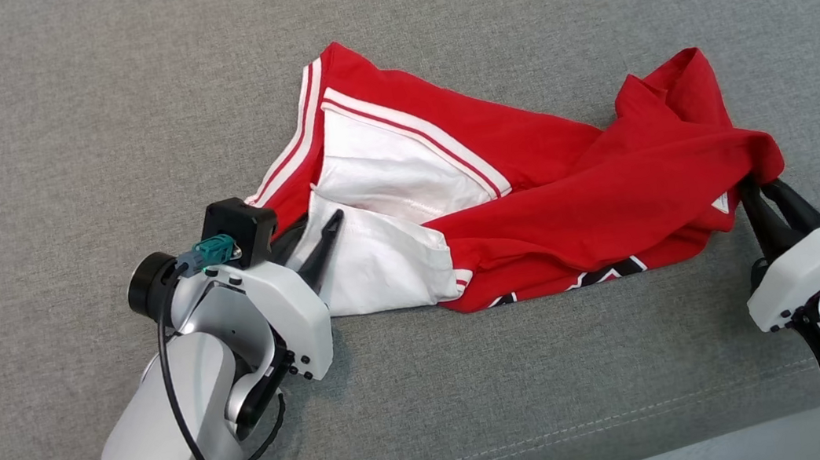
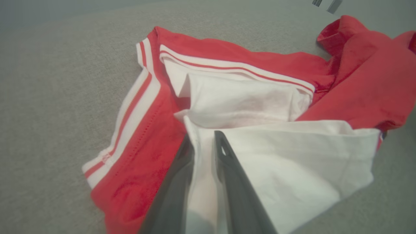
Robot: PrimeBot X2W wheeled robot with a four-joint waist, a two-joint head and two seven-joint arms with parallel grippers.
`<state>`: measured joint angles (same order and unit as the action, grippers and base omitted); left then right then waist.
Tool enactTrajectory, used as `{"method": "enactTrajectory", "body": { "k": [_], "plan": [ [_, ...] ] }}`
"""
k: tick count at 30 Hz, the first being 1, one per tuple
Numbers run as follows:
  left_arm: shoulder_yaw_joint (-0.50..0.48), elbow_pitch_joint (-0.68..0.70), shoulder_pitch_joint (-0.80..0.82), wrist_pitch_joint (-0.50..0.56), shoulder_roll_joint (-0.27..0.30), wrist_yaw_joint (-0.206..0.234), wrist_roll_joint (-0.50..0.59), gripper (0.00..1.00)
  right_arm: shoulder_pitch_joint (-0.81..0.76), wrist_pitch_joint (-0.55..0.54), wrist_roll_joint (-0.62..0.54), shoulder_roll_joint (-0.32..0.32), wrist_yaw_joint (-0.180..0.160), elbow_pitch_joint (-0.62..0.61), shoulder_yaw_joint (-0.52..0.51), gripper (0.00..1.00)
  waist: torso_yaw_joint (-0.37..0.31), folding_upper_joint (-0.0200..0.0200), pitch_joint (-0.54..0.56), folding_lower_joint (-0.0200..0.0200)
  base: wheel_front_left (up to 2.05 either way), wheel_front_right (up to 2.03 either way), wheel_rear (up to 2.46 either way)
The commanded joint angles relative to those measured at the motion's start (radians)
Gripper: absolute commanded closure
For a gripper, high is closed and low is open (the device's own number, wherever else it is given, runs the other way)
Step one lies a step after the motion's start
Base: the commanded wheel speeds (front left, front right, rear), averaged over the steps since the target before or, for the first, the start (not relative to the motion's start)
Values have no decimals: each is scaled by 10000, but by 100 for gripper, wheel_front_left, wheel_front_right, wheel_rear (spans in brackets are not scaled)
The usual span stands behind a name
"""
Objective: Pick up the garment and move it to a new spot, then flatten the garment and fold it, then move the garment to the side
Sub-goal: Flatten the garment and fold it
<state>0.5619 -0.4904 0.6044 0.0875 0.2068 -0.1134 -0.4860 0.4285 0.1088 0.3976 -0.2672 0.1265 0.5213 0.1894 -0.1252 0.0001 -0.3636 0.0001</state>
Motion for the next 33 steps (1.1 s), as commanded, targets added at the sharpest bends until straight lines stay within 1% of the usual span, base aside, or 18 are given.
{"method": "enactTrajectory", "body": {
  "k": [1,3,6,10,12,15,18,20,21,22,24,25,26,28,29,30,32,33],
  "plan": [
    [-299,328,372,-117,229,38,-10,100,46,174,90,-242,42,-118,192,100,21,-1,21,-1,0,0,0],
    [-247,560,181,-164,282,114,37,100,-76,266,185,-287,42,-139,252,100,39,-1,59,-1,0,0,0],
    [-216,1243,-325,-332,438,386,155,100,-460,394,350,-392,42,-405,376,100,66,-1,146,-1,0,0,0],
    [-217,2662,-1452,-265,788,891,196,100,-1417,405,770,-602,42,-1310,349,100,175,-1,265,-1,0,0,0],
    [-287,3511,-2158,-96,1026,1214,132,100,-2108,178,999,-748,42,-1996,339,100,234,-1,316,-1,0,0,0],
    [-463,4866,-3350,237,1396,1697,-124,100,-3350,-421,1530,-970,42,-3265,157,100,298,-1,370,-1,0,0,0],
    [-662,6155,-4430,583,1774,2121,-405,100,-4618,-1371,2193,-1199,42,-4673,-239,100,393,-1,389,-1,0,0,0],
    [-814,6822,-4718,798,2000,2167,-632,100,-5089,-2230,2539,-1392,42,-5501,-531,100,484,-1,387,-1,0,0,0],
    [-914,6957,-4643,935,2145,2077,-759,100,-5024,-2621,2711,-1495,42,-5901,-624,100,519,-1,409,-1,0,0,0],
    [-993,6991,-4407,1114,2313,1883,-888,100,-4756,-3109,2929,-1616,42,-6189,-598,100,516,-1,418,-1,0,0,0],
    [-1310,6702,-3465,1481,2313,1253,-1725,100,-3474,-4155,3468,-1898,42,-6360,-352,100,494,-1,451,-1,0,0,0],
    [-1622,6265,-2741,1679,2309,1000,-2175,100,-2496,-4672,3762,-1990,42,-6204,-171,100,463,-1,466,-1,0,0,0],
    [-1920,5642,-1897,1965,2452,857,-2389,100,-1313,-5212,3899,-2121,42,-5905,133,100,385,-1,458,-1,0,0,0],
    [-2452,4198,9,2529,2543,638,-2886,100,1433,-5845,3728,-2173,42,-4824,759,100,231,-1,524,-1,0,0,0],
    [-2717,3421,977,2601,2540,647,-2978,100,2768,-5927,3511,-2063,42,-4108,1043,100,181,-1,640,-1,0,0,0],
    [-2859,2672,1942,2623,2554,632,-2929,100,4076,-5704,3247,-1888,42,-3351,1173,100,158,-1,758,-1,0,0,0],
    [-3052,1307,3799,2137,2417,597,-2636,100,6338,-4863,2739,-1466,42,-1781,1212,100,182,-1,995,-1,0,0,0],
    [-3046,682,4638,1829,2362,573,-2393,100,7306,-4198,2416,-1308,42,-1045,1096,100,230,-1,1095,-1,0,0,0]
  ]
}}
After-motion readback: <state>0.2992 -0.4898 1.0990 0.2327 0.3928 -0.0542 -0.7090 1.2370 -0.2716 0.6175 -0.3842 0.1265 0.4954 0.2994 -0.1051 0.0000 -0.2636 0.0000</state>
